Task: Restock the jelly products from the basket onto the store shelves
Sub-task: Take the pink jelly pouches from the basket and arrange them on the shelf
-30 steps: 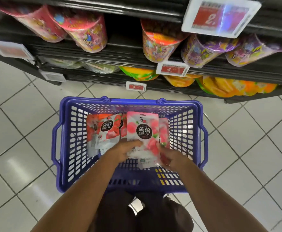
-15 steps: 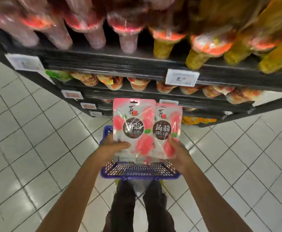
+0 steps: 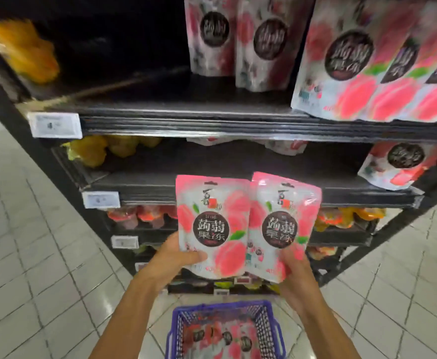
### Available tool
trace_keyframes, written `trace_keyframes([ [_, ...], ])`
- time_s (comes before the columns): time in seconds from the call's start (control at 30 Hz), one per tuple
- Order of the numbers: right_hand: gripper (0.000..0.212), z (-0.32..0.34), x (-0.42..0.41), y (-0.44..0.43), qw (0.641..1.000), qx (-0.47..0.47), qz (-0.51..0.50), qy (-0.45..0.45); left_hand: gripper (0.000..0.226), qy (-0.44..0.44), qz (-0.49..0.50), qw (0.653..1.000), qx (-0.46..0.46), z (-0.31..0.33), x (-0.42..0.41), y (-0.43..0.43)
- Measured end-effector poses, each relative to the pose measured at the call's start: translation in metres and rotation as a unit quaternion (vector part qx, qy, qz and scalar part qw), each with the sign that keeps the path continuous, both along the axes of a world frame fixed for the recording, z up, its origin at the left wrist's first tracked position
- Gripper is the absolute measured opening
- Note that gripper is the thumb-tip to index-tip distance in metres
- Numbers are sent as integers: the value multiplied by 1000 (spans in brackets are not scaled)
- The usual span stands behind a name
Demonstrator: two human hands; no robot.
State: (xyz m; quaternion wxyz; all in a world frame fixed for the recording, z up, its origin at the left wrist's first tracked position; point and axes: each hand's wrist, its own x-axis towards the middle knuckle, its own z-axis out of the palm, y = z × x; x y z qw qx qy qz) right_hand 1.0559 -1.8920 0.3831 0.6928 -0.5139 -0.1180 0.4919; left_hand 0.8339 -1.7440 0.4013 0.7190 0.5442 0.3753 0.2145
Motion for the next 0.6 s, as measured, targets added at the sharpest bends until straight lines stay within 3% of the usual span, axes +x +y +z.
trace_keyframes([
  [0.17,33,63,11,5,994,82,-35,-61,58,-71,3,995,69,69,10,4],
  [0.23,36,85,17,5,989,92,-77,-85,53,-111,-11,989,93,91,17,7],
  [0.3,37,106,25,4,974,101,-106,-171,46,-132,-19,984,119,108,25,9],
  [0.37,20,124,33,3,951,112,-120,-263,41,-144,-22,979,144,121,34,12],
  [0.47,39,143,44,4,931,140,-100,-322,45,-155,-15,974,162,133,48,15],
  [0.6,43,164,57,12,922,138,-98,-347,39,-171,-11,971,167,143,62,19],
])
